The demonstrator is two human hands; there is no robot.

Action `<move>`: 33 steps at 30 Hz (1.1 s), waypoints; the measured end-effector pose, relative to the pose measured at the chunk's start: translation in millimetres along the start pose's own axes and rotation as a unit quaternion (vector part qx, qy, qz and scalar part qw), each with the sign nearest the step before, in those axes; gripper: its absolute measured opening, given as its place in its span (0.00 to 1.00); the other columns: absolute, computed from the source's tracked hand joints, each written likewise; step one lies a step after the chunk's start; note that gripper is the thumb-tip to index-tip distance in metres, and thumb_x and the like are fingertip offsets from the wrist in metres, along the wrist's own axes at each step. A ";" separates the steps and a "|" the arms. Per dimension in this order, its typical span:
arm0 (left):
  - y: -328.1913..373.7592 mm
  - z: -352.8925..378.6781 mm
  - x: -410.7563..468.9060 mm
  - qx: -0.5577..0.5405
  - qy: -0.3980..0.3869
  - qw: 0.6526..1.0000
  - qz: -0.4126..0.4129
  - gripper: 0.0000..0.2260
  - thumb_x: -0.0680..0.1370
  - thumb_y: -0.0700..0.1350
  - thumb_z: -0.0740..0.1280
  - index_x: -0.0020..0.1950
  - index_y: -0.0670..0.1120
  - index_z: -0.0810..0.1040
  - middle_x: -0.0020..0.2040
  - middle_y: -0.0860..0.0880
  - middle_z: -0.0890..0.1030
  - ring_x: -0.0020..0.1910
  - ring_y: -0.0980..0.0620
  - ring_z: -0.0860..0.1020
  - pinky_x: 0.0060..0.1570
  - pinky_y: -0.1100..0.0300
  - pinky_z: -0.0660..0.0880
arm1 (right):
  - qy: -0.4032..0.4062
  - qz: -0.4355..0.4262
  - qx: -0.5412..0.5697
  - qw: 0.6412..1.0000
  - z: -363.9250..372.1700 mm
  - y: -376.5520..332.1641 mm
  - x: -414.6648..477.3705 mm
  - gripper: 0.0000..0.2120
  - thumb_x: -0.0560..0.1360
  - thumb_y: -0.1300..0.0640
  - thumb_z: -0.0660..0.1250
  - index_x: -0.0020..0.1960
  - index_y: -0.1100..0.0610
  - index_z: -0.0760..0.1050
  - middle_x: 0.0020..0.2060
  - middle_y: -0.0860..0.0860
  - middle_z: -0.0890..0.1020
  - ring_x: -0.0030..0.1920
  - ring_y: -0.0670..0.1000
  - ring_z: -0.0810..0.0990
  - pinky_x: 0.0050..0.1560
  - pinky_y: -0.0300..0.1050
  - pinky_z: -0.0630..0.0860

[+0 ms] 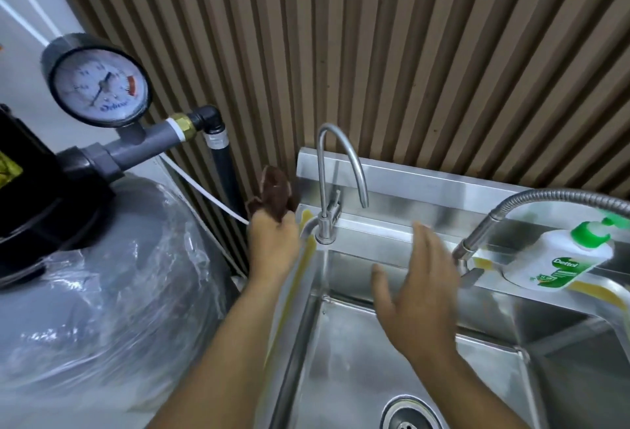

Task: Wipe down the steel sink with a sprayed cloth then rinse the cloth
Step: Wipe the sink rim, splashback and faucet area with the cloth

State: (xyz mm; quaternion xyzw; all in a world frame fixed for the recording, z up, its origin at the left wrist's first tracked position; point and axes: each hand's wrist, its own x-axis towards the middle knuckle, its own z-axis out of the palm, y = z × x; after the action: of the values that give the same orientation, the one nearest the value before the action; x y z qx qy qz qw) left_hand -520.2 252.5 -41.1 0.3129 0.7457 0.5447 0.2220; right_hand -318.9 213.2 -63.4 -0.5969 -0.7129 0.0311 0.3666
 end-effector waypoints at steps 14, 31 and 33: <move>-47.6 31.0 16.6 0.504 -0.281 0.793 0.193 0.51 0.72 0.76 0.54 0.82 0.45 0.40 0.82 0.45 0.37 0.80 0.47 0.34 0.78 0.44 0.40 | -0.307 -0.351 -0.274 0.841 72.5 63.5 71.8 0.49 0.69 0.32 0.65 0.79 0.63 0.60 0.78 0.62 0.63 0.78 0.61 0.61 0.75 0.61 0.53; -50.2 22.6 15.9 0.382 -0.197 0.887 0.166 0.24 0.85 0.49 0.53 0.80 0.44 0.58 0.81 0.48 0.58 0.78 0.48 0.60 0.76 0.54 0.58 | -0.324 -0.366 -0.172 0.855 85.2 79.1 74.6 0.47 0.71 0.32 0.60 0.81 0.59 0.56 0.80 0.57 0.55 0.81 0.55 0.51 0.77 0.53 0.45; -49.7 33.4 24.6 0.437 -0.218 0.862 0.135 0.26 0.85 0.52 0.50 0.82 0.44 0.51 0.82 0.47 0.52 0.80 0.47 0.54 0.78 0.49 0.52 | -0.321 -0.372 -0.170 0.854 86.5 80.6 75.7 0.47 0.71 0.32 0.60 0.80 0.60 0.57 0.80 0.57 0.57 0.81 0.55 0.52 0.77 0.54 0.47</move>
State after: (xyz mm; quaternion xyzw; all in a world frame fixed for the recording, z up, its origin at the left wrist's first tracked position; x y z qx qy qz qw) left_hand -526.4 282.0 -98.4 0.5858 0.7906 0.1057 0.1435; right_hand -301.9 336.3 -128.6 -0.2974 -0.9539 -0.0390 -0.0053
